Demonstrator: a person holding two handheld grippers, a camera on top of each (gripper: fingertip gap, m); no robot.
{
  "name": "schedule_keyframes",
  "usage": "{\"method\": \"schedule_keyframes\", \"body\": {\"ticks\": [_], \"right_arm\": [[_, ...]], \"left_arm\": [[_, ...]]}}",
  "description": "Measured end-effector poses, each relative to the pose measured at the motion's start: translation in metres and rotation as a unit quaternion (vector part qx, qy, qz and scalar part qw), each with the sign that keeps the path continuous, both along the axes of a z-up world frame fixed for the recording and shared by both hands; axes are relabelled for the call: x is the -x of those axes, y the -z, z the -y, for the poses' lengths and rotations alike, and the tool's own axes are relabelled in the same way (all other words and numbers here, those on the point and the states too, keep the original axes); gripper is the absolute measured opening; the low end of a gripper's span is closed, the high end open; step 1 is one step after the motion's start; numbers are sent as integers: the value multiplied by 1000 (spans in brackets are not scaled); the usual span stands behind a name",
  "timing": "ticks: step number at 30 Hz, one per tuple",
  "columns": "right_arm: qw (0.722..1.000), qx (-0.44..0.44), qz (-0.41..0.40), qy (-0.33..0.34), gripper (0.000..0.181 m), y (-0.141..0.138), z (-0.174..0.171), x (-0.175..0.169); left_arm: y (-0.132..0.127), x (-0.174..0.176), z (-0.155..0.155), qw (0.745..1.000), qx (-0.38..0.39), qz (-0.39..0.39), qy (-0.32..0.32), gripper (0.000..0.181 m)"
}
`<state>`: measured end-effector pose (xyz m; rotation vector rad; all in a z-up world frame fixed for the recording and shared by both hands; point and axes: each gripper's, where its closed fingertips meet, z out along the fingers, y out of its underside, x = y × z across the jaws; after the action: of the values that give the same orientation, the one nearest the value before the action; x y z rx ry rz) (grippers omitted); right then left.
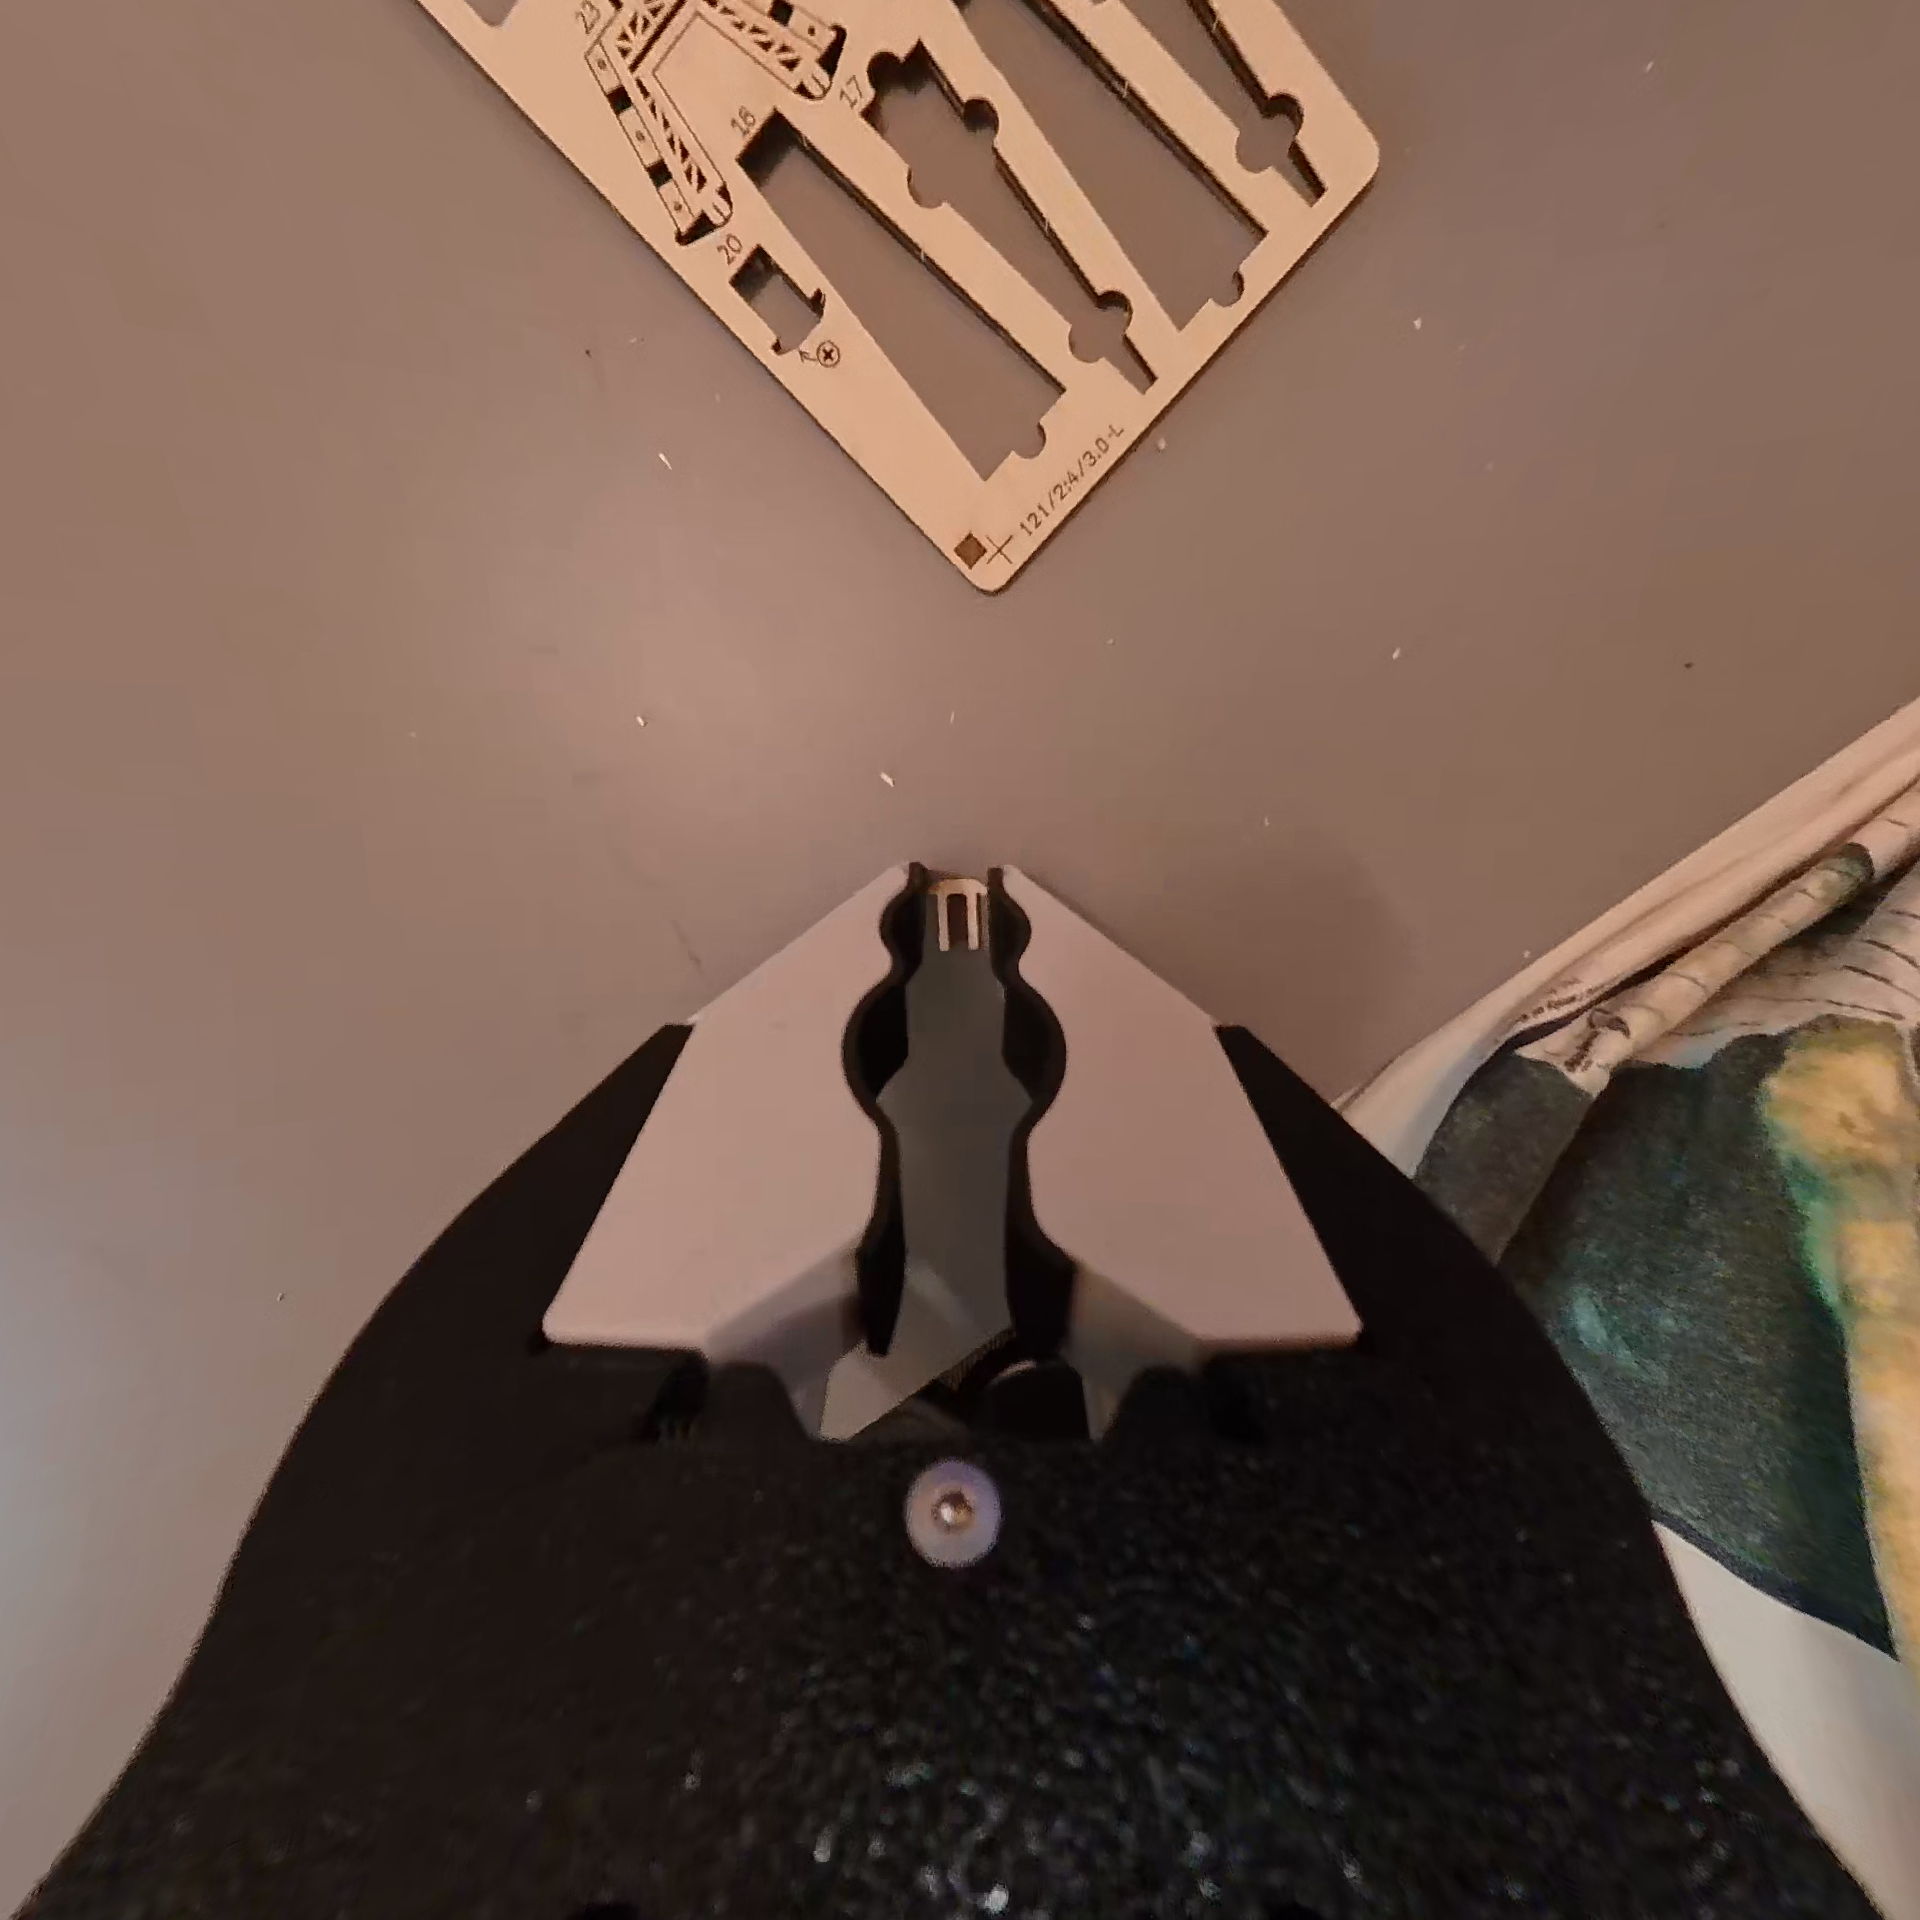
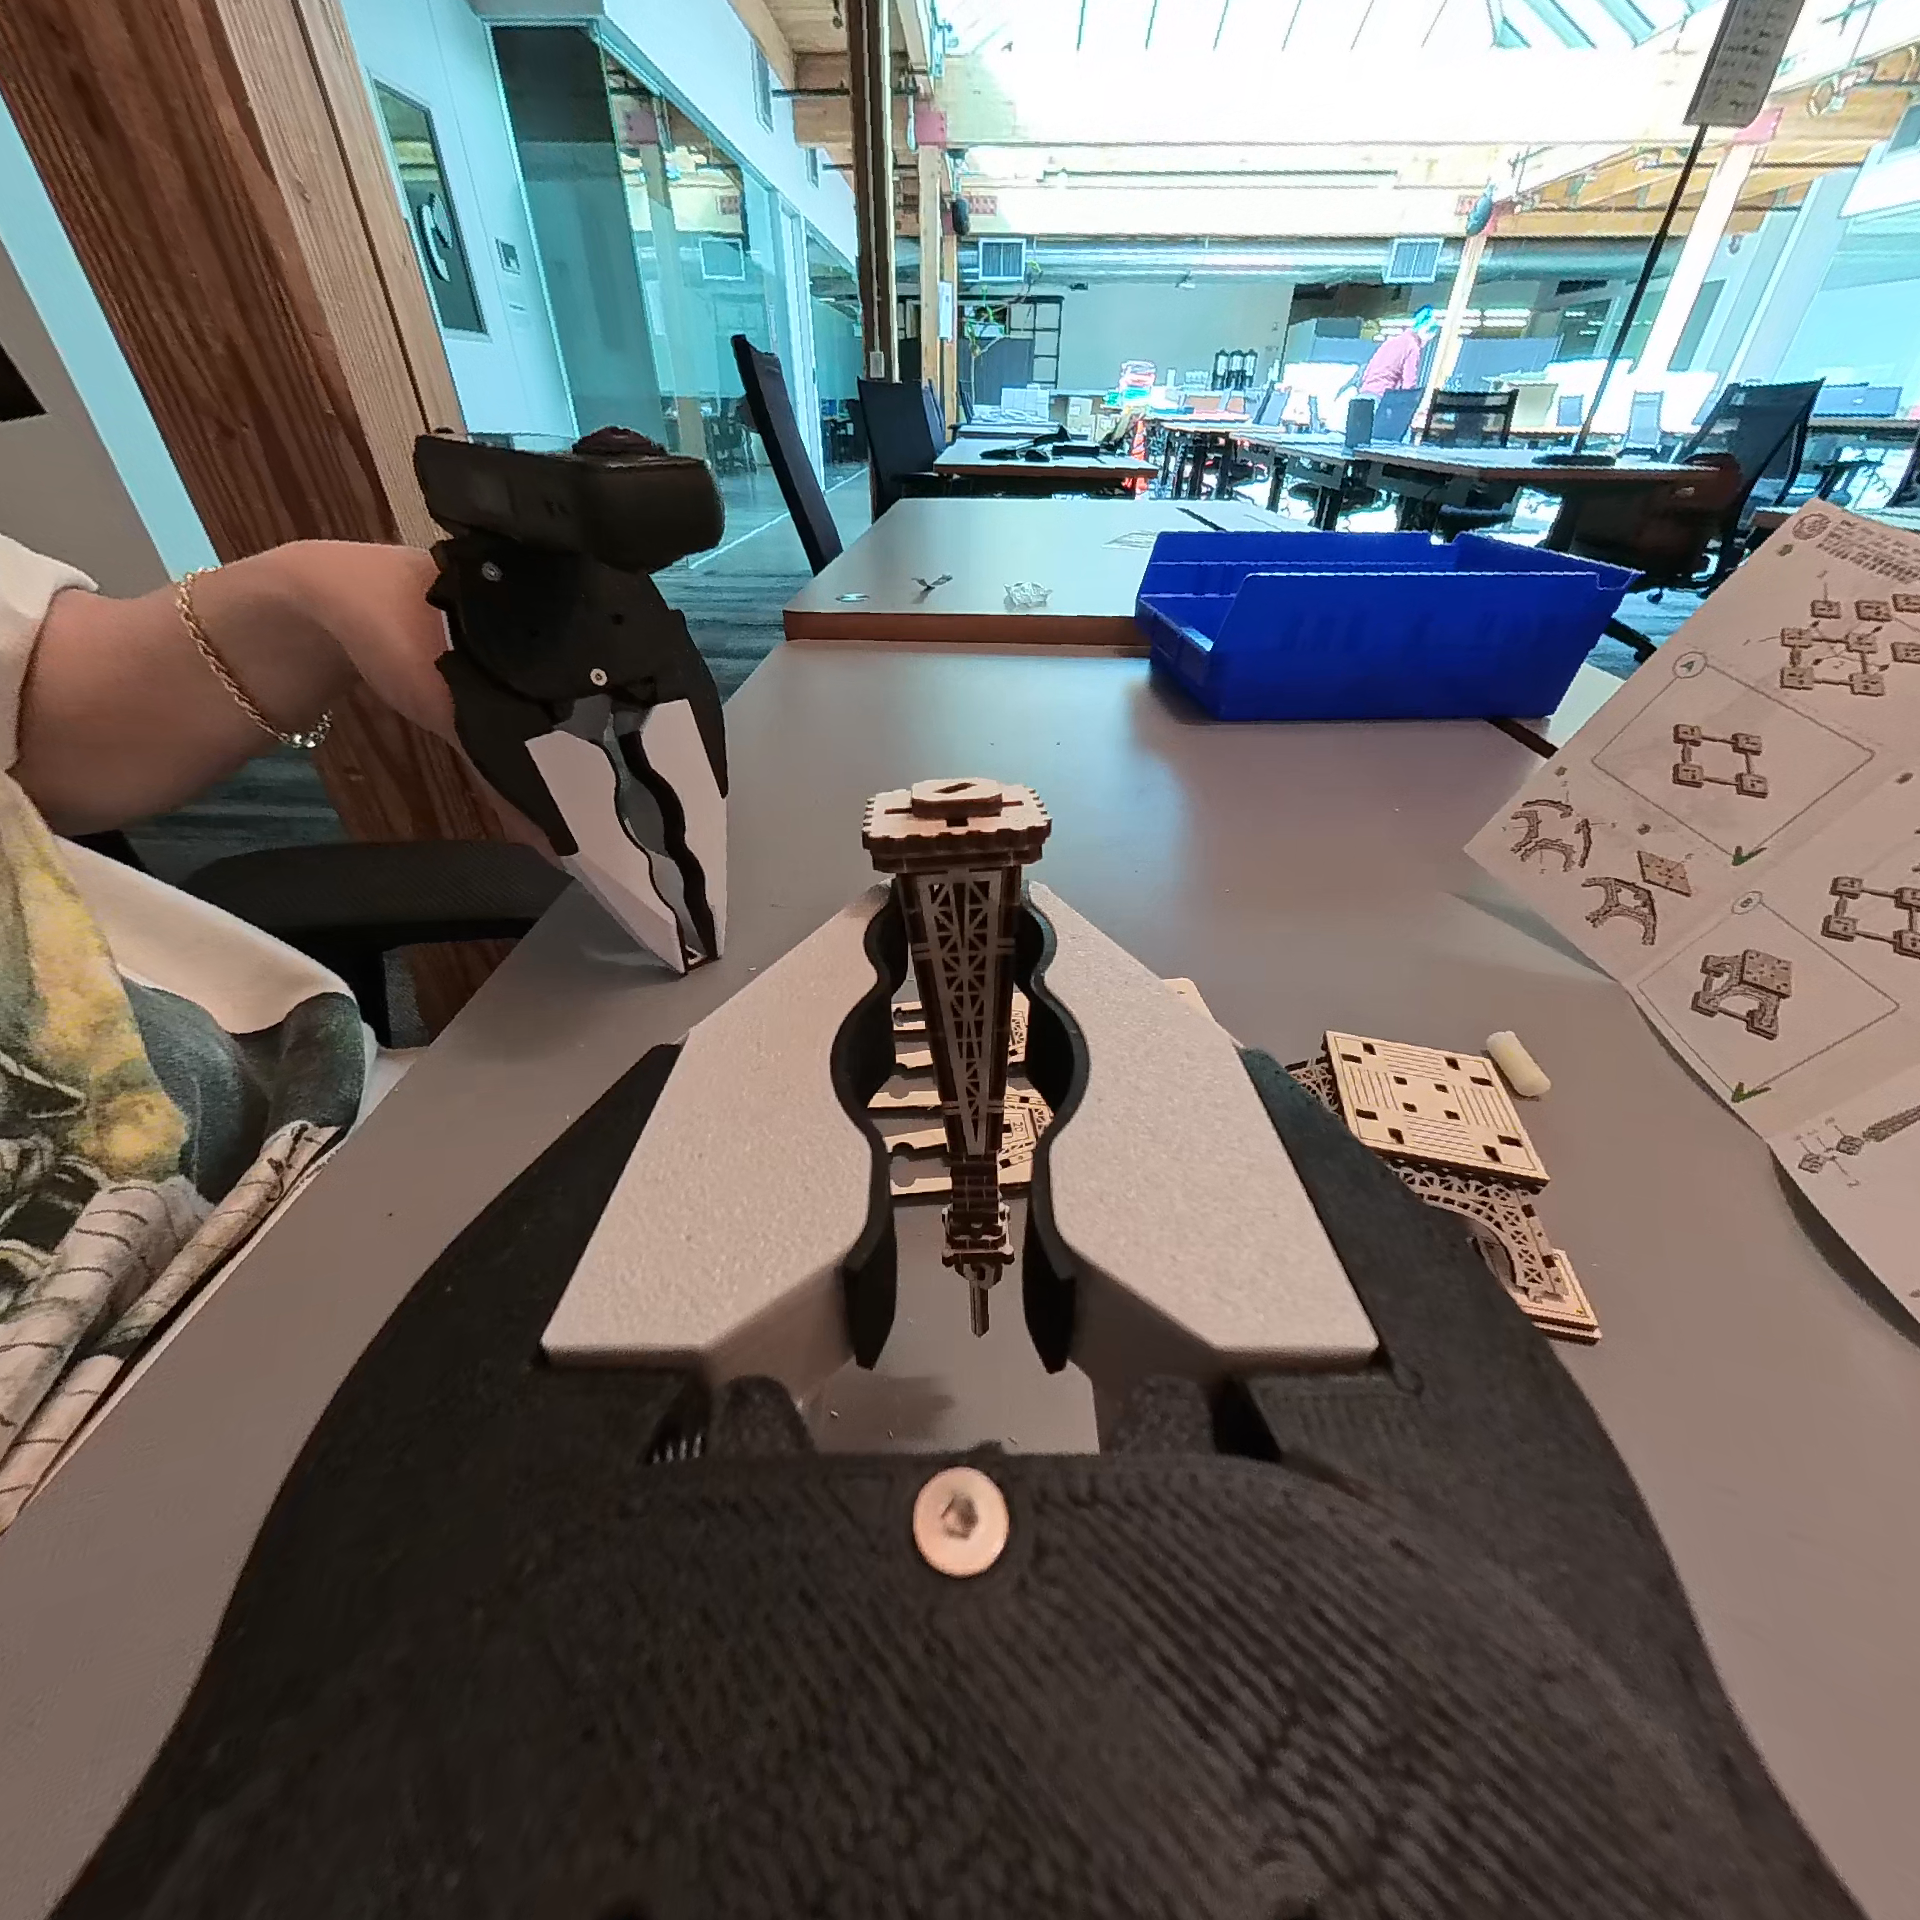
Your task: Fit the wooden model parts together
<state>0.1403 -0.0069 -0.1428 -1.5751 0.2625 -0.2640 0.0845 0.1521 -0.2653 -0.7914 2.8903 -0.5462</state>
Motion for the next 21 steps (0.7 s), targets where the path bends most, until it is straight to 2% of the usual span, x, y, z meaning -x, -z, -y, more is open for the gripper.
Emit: {"method": "schedule_keyframes", "body": {"ticks": [7,11,16,21], "right_arm": [[1000,0,5,-1,16,-1,-2,1],[1000,-7,10,3,16,-4,-8,1],[1000,-5,12,15,17,-1,-16,-2],[1000,-9,3,14,17,2,-20,-2]], "left_arm": [[-5,-7,2,1000,21,19,2,9],[-30,-30,9,992,91,82,-25,9],[-47,-57,9,978,100,174,-53,9],[-61,-78,18,962,132,227,-74,9]]}}
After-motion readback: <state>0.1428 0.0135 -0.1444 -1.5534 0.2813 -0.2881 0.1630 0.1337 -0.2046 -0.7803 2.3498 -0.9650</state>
